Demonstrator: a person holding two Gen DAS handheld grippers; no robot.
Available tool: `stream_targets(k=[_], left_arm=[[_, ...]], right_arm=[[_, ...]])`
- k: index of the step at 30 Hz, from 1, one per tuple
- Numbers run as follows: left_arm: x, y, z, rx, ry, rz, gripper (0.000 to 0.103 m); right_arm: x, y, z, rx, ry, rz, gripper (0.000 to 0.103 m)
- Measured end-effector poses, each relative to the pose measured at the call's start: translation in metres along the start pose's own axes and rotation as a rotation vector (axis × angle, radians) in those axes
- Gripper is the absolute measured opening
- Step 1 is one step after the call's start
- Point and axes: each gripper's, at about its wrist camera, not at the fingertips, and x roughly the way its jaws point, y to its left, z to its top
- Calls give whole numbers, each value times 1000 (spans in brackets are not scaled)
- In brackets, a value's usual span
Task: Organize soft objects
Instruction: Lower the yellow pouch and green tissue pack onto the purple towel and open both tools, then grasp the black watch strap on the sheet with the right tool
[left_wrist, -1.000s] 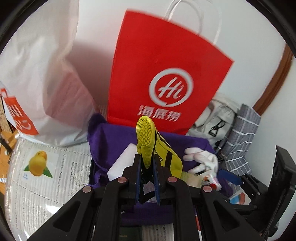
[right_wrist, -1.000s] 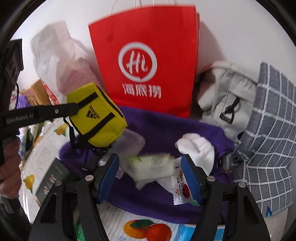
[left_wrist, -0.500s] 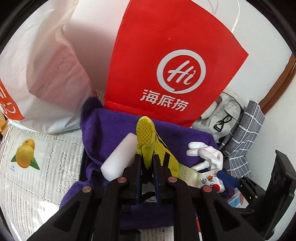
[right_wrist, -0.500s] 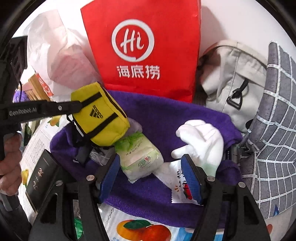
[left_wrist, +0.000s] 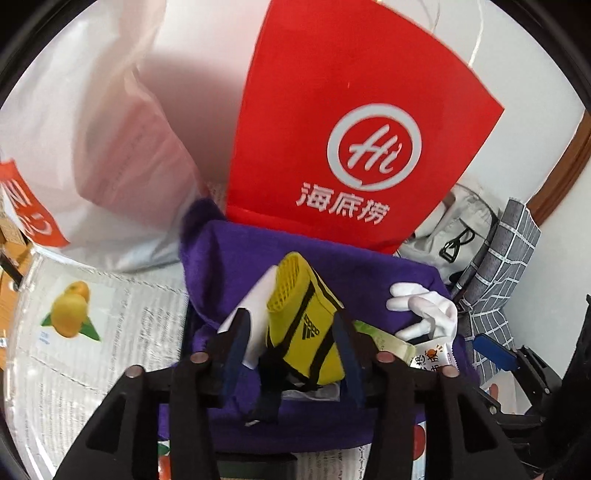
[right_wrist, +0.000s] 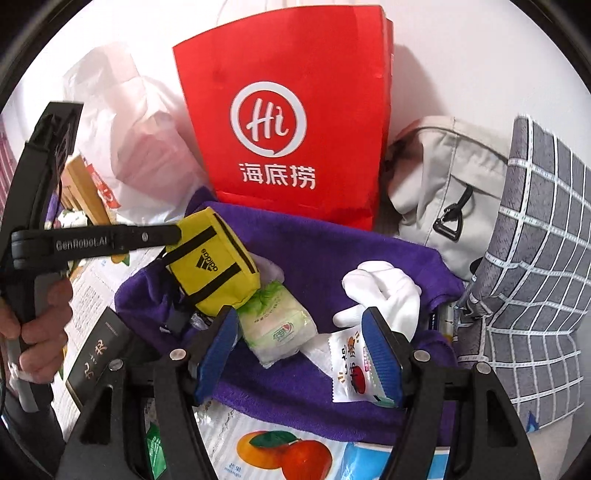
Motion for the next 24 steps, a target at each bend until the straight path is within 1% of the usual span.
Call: stream_targets(k=[6, 9, 11, 12, 13, 15, 17, 20, 24], left_arm=[[-22, 2, 4, 7, -46, -16, 51], [-29, -1, 5, 14, -53, -23, 51], [-32, -4, 4, 21, -50, -27, 51], [-33, -7, 3, 29, -47, -24, 51], [-35, -11, 3, 43, -43, -14, 51], [-45, -17, 1, 70, -56, 19, 51], [-58, -20, -4, 72, -71, 40, 51], [-78, -21, -16, 81, -81, 26, 51], [-101, -17, -41, 104, -82, 51, 51]], right_arm=[[-26, 16, -4, -29, -42, -16, 71], [-39, 29, -23, -30, -28, -21, 71], [-44, 41, -41, -28, 1, 2, 71], [-48, 48, -53, -20, 11, 15, 66], [-50, 56, -63, -15, 26, 28, 52], [-50, 71, -83, -12, 72, 60, 39], [-50, 83, -103, 2, 100, 85, 39], [-47, 93, -129, 58, 148, 149, 41], [-40, 103, -155, 109, 201, 148, 41]])
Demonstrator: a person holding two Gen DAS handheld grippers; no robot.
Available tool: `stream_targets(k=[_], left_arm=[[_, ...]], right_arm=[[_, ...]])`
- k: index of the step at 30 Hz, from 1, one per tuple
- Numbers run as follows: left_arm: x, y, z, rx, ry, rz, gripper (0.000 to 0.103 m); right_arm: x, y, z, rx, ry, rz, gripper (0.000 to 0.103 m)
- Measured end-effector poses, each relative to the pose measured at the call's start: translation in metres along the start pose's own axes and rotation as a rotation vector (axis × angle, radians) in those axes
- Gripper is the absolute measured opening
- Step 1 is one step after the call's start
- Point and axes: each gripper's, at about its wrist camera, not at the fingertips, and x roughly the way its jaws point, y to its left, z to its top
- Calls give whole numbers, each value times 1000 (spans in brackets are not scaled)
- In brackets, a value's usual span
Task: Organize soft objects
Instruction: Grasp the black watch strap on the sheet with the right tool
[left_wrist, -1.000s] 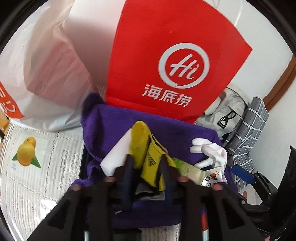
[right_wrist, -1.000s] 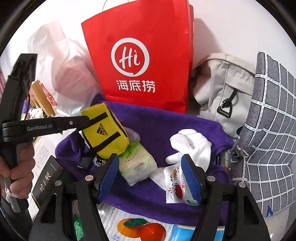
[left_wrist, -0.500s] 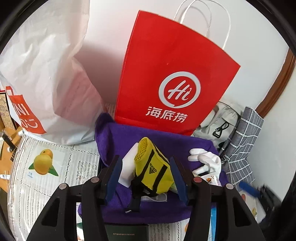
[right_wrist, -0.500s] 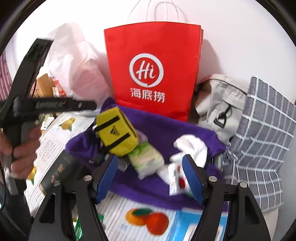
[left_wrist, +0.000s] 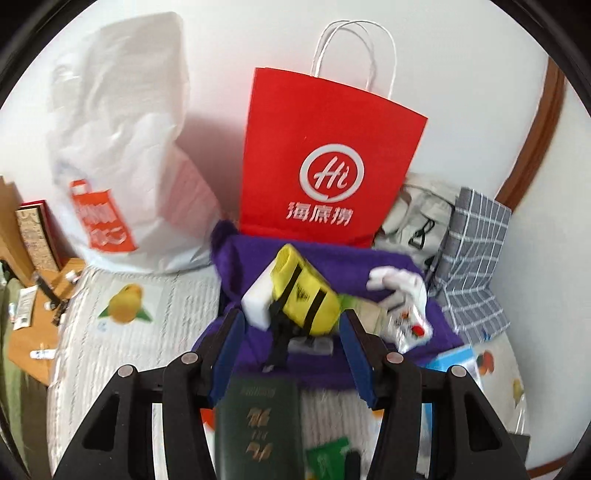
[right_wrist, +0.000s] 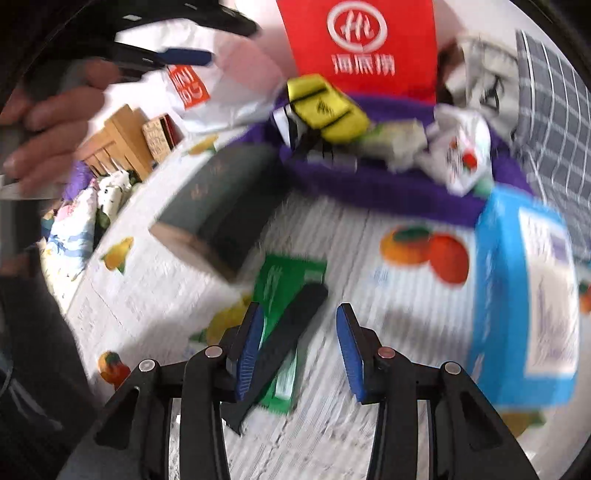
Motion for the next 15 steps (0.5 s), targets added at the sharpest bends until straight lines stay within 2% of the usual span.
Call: stream_targets(k=[4, 9, 12, 14, 15], left_arm=[[-20, 17, -30, -24, -18, 10, 51], [-28, 40, -64, -81, 25, 26, 51], [-32, 44, -77, -79, 48, 24, 51], [-35, 44, -82, -71, 59, 34, 51], [-38, 44, -84, -68, 60, 40, 51]], right_arm=[[7, 4, -16, 63, 24, 29, 41], [22, 13, -21, 71, 27, -6, 42], [26, 27, -17, 18, -4, -83, 41], [31, 33, -15, -14, -9, -83, 27], [31, 33, -13, -13, -8, -77, 24]])
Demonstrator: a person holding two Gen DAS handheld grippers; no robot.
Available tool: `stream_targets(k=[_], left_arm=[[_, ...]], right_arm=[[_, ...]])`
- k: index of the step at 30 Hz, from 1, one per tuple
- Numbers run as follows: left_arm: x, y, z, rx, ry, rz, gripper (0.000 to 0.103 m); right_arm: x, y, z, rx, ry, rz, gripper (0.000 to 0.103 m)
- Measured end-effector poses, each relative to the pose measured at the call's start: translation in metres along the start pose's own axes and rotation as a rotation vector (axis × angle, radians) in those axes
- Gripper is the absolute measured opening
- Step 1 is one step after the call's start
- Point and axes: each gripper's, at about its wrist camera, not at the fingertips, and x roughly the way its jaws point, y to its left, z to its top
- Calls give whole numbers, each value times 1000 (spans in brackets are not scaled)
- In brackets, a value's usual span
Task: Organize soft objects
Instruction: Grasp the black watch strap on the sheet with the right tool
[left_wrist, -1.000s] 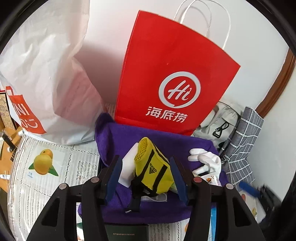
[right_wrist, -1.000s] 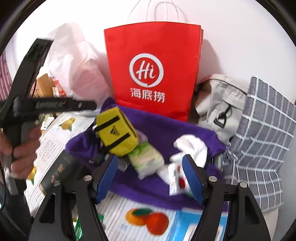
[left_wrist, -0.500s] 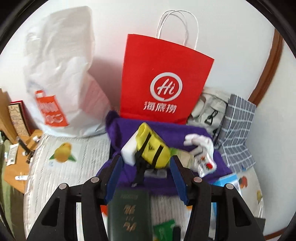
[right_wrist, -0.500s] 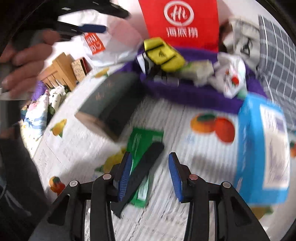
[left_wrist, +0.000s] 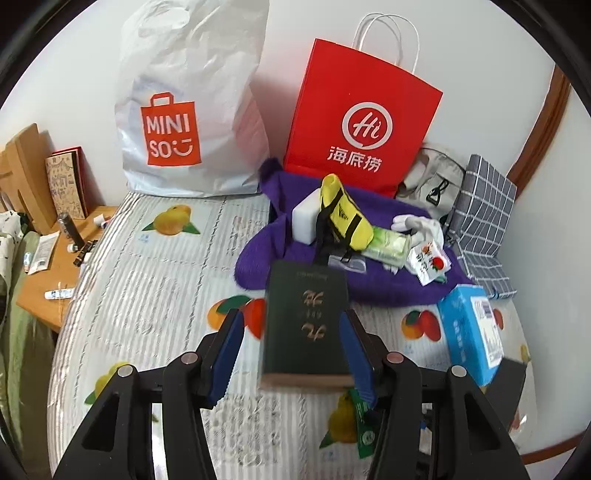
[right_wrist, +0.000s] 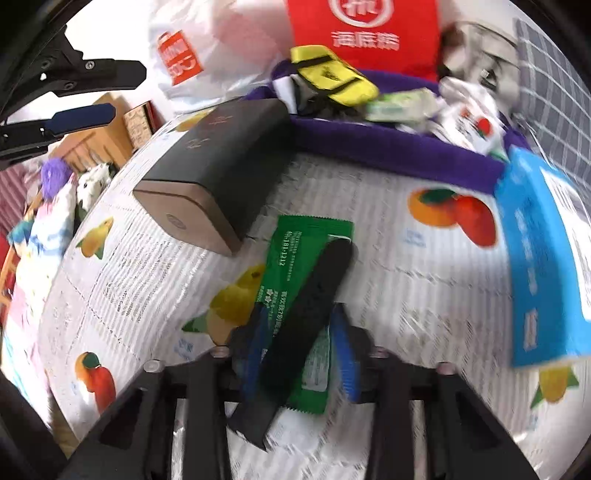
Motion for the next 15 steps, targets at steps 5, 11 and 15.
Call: stream_targets(k=[5, 11, 15], left_arm=[[-14, 1, -12, 17, -8, 7, 52], [-15, 5, -29, -20, 27, -18, 51], [-14, 0, -43, -14, 61, -13, 51]], right_arm=[[-27, 0, -4, 6, -42, 63, 20], [-50, -7, -21, 19, -60, 87, 20], [-65, -18, -34, 44, -75, 78, 20]])
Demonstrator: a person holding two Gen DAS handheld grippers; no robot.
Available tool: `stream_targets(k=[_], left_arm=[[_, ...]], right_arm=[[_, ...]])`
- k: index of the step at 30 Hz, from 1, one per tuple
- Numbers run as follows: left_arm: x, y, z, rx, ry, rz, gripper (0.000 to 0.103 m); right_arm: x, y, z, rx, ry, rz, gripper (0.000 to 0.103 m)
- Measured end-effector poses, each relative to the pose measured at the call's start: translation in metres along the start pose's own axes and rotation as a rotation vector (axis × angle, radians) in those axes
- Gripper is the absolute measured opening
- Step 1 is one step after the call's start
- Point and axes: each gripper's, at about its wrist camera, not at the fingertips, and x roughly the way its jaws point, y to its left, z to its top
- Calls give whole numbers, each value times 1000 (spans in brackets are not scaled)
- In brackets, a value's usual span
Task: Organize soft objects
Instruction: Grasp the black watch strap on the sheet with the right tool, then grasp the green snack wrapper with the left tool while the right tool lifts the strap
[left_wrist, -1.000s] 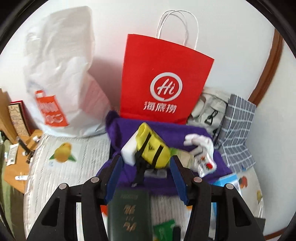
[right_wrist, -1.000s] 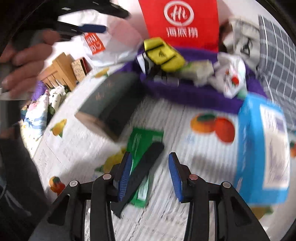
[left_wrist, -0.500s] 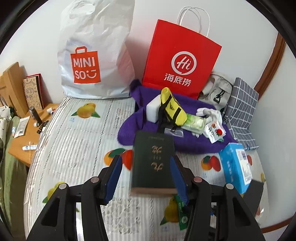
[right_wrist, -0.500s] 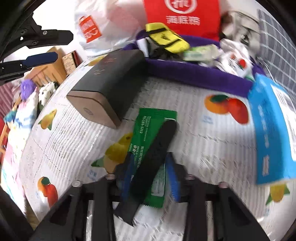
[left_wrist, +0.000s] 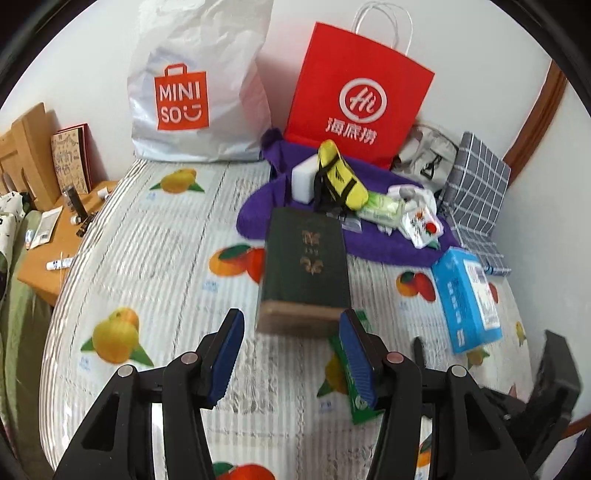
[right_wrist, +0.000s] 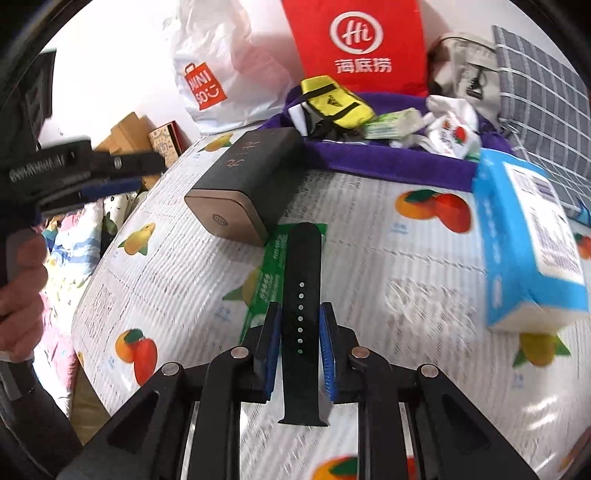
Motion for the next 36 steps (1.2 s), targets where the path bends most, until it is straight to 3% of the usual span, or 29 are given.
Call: stream_targets(k=[7, 9, 17, 20, 22, 23, 27, 33, 35, 36], left_arm=[[19, -15, -25, 20, 65, 4, 51], [25, -19, -32, 20, 83, -5, 51], [55, -43, -50, 35, 146, -21, 51], [66, -54, -49, 27, 156, -28, 51], [71, -61, -48, 17, 155, -42, 52], [75, -66, -47, 13, 159, -50, 52], [96, -84, -52, 43, 195, -11, 52], [106, -98, -53, 104, 133, 66, 60], [108, -104, -54, 148, 126, 95, 59], [109, -106, -54, 163, 121, 108, 51]], right_arm=[[-21, -33, -25, 42, 8, -81, 20], [-27, -44, -34, 62, 10, -95, 12], [-37, -75, -54, 108, 16, -91, 13], [-33, -75, -58, 119, 5, -28, 20], [-27, -68, -60, 97, 7, -4, 46], [-24, -64, -62, 84, 1, -13, 48], [-13, -59, -65, 89, -1, -16, 49], [-5, -48, -65, 35, -75, -107, 49], [-3, -46, -65, 6, -84, -150, 45], [-1, -43, -65, -23, -86, -198, 37]])
